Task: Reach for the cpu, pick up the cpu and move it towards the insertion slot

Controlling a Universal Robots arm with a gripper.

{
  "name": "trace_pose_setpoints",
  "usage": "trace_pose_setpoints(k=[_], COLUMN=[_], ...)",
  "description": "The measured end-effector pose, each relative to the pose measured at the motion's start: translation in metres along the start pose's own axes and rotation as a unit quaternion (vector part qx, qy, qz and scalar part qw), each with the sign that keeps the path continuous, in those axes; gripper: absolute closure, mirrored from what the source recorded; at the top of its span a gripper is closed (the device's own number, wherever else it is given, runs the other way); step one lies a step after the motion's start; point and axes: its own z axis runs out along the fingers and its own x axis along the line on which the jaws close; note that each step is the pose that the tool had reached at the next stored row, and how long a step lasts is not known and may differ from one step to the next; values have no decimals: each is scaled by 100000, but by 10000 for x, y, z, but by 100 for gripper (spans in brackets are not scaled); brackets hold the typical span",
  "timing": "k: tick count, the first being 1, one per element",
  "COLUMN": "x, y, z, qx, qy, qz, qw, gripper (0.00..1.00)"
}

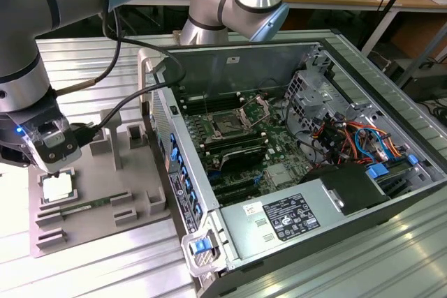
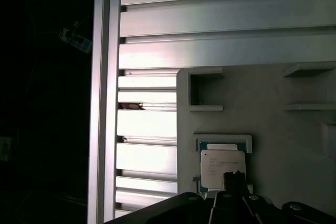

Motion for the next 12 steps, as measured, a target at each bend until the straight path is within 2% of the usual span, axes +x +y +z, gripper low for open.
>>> trace_pose_setpoints(k=[12], x=[25], y=[-51], z=[37], qx=[26], qy=[2], qz=[-51], qw=[100000], gripper=[89])
